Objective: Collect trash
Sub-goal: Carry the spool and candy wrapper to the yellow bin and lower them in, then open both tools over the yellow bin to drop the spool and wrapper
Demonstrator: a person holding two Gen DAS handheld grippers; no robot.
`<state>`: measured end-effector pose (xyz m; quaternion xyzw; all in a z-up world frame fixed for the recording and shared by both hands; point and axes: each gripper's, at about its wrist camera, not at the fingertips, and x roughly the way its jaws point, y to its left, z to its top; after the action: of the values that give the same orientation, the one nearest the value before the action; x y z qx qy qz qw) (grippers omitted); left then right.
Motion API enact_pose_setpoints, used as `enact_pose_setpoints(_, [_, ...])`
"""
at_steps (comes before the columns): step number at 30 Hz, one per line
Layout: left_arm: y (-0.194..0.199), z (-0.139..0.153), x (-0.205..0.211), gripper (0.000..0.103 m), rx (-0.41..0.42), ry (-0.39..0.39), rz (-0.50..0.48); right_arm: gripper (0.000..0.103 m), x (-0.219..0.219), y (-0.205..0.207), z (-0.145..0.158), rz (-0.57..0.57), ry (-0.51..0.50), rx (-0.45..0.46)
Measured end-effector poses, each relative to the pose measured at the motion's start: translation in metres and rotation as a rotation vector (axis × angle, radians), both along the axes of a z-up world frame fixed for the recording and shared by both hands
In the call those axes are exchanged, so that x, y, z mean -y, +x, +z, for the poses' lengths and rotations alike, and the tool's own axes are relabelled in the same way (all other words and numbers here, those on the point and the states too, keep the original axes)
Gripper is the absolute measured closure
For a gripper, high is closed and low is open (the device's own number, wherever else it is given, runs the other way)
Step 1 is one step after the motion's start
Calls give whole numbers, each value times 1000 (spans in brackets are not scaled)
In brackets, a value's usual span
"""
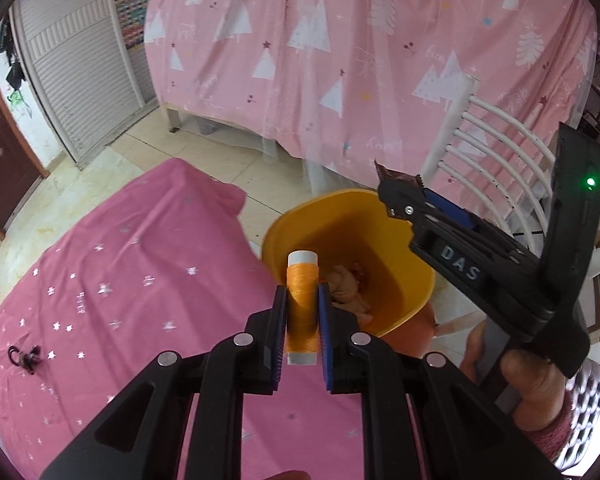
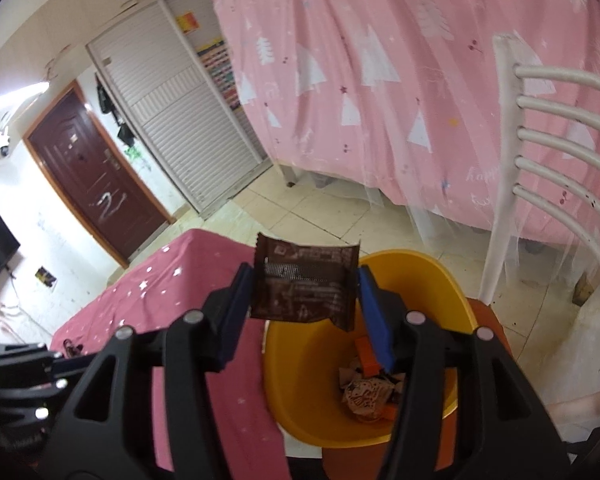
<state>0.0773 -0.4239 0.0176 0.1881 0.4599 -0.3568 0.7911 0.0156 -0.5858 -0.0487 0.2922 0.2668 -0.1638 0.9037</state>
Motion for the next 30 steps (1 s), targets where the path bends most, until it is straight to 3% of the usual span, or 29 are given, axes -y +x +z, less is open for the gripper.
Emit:
enact_pose_setpoints(4, [0,-7,17,94,-22,-8,-11,38,10,-3,-6,-35,8,-14])
enact_pose_setpoints(19, [13,-23,56,94,-81,-64,7,38,39,-21,-8,-128,13,-4])
enact_pose_setpoints(30, [18,-24,36,88,-71,-50,31,38,28,-11,-3,-94,-3,-11])
